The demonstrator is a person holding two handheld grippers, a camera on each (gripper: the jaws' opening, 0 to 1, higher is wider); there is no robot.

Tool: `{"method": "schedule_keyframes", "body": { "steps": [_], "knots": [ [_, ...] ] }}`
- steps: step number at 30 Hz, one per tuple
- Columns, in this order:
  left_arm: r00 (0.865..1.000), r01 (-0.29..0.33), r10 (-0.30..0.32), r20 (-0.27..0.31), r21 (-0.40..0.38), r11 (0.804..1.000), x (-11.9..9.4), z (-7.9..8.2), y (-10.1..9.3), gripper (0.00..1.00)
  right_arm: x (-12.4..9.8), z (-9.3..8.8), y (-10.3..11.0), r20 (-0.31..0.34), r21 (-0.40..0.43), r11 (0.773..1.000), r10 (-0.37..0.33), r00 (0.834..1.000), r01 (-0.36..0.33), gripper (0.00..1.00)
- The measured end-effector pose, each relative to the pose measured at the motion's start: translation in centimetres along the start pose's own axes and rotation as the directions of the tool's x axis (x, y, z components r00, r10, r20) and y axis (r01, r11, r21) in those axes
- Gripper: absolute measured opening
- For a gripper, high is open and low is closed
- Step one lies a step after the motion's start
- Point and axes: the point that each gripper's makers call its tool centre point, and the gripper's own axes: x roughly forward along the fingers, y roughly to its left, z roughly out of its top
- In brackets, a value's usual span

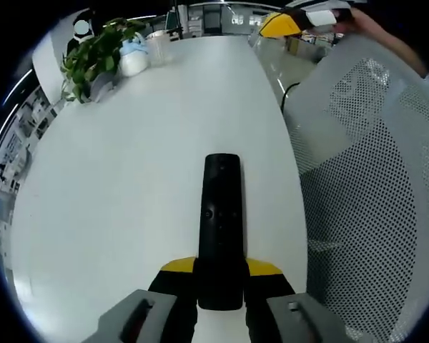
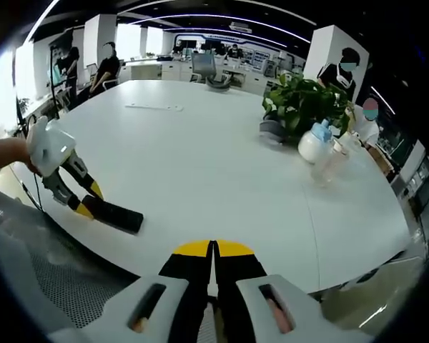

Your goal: Press the specified remote control buttons in sequence, fully releasing each button before pressing the next.

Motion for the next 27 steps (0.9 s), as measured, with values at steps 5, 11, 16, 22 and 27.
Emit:
{"method": "schedule_keyframes", "body": {
  "steps": [5,11,16,22,27],
  "knots": [
    [1.0,0.002,-0.002,-0.006,0.001,1.0,0.0,0.0,-0.5,0.23,0.0,0.0,0.0,0.001,0.001,1.0,0.0,1.0,0.0,0.0],
    [1.0,0.007,-0.007,0.03,0.001,1.0,0.0,-0.1,-0.7,0.24,0.2,-0.2,0.2,-0.012,-0.014,1.0,0.007,1.0,-0.007,0.0],
    [0.999,0.01,-0.01,0.038,-0.004,1.0,0.0,0.1,-0.7,0.24,0.1,0.0,0.1,-0.008,-0.009,1.0,0.011,1.0,-0.011,0.0],
    [0.999,0.008,-0.007,0.031,-0.001,1.0,0.1,0.1,-0.9,0.24,0.4,0.0,1.3,-0.033,0.018,0.994,0.109,0.994,-0.108,0.0],
    [0.999,0.012,-0.013,0.037,0.004,1.0,0.0,0.0,-1.4,0.24,0.9,1.5,1.6,-0.028,-0.047,0.989,0.138,0.99,-0.139,0.0]
  ]
}}
